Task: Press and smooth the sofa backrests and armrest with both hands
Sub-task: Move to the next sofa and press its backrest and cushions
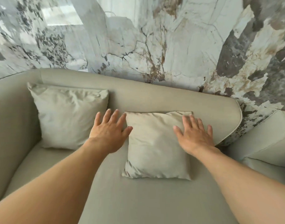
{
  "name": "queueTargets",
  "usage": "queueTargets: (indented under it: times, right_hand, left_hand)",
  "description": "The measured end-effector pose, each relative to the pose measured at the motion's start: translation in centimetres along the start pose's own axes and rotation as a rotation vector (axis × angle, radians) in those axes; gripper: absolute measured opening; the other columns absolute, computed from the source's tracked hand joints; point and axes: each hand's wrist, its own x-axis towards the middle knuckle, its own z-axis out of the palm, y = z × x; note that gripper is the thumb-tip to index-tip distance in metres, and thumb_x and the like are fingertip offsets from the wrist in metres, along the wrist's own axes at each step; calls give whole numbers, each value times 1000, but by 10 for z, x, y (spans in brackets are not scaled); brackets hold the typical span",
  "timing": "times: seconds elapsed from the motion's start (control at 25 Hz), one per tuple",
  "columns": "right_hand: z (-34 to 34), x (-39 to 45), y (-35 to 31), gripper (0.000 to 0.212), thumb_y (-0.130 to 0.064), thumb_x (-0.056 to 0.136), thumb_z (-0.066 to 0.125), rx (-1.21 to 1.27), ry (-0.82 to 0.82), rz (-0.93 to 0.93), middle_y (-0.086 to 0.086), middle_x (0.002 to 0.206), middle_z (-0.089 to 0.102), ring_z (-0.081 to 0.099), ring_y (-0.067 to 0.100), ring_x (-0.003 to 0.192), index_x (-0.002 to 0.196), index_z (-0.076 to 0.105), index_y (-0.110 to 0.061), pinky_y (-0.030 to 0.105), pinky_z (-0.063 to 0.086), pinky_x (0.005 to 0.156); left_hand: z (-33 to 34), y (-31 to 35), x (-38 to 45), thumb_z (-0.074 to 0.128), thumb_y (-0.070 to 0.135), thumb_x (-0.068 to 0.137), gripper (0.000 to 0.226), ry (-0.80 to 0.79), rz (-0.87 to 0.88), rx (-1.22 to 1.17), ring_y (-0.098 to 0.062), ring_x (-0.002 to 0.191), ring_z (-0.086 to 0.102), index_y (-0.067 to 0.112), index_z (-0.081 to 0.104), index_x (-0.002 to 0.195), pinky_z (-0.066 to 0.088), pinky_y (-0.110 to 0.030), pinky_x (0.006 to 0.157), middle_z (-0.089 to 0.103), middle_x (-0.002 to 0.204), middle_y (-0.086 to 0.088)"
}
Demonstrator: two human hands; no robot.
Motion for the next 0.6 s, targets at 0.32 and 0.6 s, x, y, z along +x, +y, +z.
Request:
queueTargets:
  times: [0.32, 0.6]
  right_hand:
    - [7, -43, -149, 67, -62, 95, 11, 35, 51, -116, -4, 163, -7, -7, 19, 148, 153, 0, -30, 50, -5, 116]
    - [20, 11, -221, 68, -63, 94, 10, 66, 71, -122, -5, 163, -5, -6, 18, 148, 153, -1, -32, 51, -5, 115]
  left_hand:
    - [-7, -144, -61, 2, 60, 91, 70, 60, -103, 39, -24, 148, -14, 28, -3, 153, -9, -50, 118, -8, 163, 0]
    - [-6, -204, -2, -3, 63, 87, 74, 96, -92, 67, -24, 148, -15, 29, -3, 153, -11, -49, 118, -7, 163, 1]
